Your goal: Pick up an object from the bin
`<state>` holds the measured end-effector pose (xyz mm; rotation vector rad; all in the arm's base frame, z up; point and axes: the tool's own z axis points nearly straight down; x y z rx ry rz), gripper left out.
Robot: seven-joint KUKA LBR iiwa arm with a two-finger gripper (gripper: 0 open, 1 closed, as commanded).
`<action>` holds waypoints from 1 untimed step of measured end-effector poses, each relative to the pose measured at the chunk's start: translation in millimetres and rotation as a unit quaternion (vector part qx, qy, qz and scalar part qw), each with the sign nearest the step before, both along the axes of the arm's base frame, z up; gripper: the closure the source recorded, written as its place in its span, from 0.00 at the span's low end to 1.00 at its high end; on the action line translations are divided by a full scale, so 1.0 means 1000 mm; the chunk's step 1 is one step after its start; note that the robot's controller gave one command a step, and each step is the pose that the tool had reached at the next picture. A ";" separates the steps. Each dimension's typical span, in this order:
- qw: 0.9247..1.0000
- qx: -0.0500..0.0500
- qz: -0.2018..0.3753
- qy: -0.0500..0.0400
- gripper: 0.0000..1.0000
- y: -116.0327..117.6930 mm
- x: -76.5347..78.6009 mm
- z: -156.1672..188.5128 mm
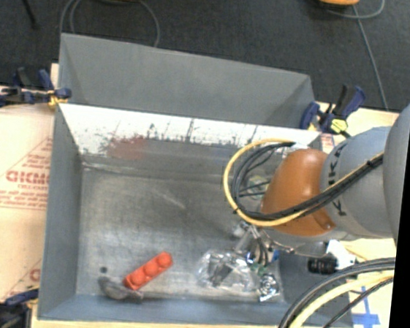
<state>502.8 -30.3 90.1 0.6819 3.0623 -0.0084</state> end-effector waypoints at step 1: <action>1.000 0.003 0.002 0.009 1.00 0.002 -0.003 0.000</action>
Offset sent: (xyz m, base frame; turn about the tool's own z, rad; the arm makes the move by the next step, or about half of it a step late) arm 0.0000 0.0000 0.0000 0.0000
